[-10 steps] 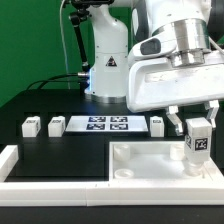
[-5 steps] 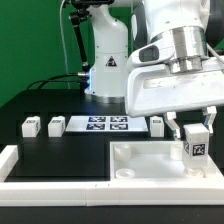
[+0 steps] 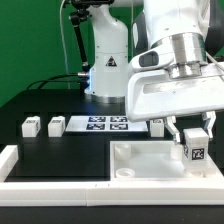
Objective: Assemble square table
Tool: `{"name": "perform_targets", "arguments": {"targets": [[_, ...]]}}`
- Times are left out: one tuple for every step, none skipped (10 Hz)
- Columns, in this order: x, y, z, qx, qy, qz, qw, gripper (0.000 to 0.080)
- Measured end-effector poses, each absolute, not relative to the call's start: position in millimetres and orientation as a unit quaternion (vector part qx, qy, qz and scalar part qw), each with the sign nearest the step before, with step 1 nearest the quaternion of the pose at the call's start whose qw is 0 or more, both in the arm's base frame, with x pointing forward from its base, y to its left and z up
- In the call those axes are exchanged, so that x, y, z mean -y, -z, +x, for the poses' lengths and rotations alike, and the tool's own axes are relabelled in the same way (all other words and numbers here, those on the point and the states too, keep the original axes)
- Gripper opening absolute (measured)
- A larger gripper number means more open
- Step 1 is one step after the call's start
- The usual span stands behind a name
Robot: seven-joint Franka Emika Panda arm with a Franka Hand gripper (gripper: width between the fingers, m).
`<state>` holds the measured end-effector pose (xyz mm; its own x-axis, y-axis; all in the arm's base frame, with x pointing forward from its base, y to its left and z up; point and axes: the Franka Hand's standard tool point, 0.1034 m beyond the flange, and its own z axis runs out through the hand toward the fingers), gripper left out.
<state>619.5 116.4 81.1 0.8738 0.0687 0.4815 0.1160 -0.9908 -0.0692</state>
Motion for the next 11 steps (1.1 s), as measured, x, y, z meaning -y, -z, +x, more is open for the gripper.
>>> {"name": "perform_targets", "arguments": {"targets": [[-116.3, -81.2, 618.5, 0.044, 0.251, -0.966, 0.047, 0.0292], [-115.9, -81.3, 618.7, 0.045, 0.251, -0.966, 0.047, 0.0292], [-115.9, -81.2, 618.6, 0.045, 0.251, -0.966, 0.047, 0.0376], [-115.9, -81.2, 618.6, 0.045, 0.251, -0.966, 0.047, 0.0376], [-115.9, -81.2, 618.6, 0.045, 0.251, -0.966, 0.047, 0.0558], [-115.9, -81.2, 618.6, 0.045, 0.251, -0.966, 0.047, 0.0629], [-115.9, -81.2, 618.6, 0.046, 0.251, -0.966, 0.047, 0.0629], [-115.9, -81.2, 618.6, 0.046, 0.251, -0.966, 0.047, 0.0645], [-115.9, -81.2, 618.6, 0.046, 0.251, -0.966, 0.047, 0.0645], [-115.9, -81.2, 618.6, 0.046, 0.251, -0.966, 0.047, 0.0645], [-115.9, -81.2, 618.6, 0.046, 0.251, -0.966, 0.047, 0.0648]]}}
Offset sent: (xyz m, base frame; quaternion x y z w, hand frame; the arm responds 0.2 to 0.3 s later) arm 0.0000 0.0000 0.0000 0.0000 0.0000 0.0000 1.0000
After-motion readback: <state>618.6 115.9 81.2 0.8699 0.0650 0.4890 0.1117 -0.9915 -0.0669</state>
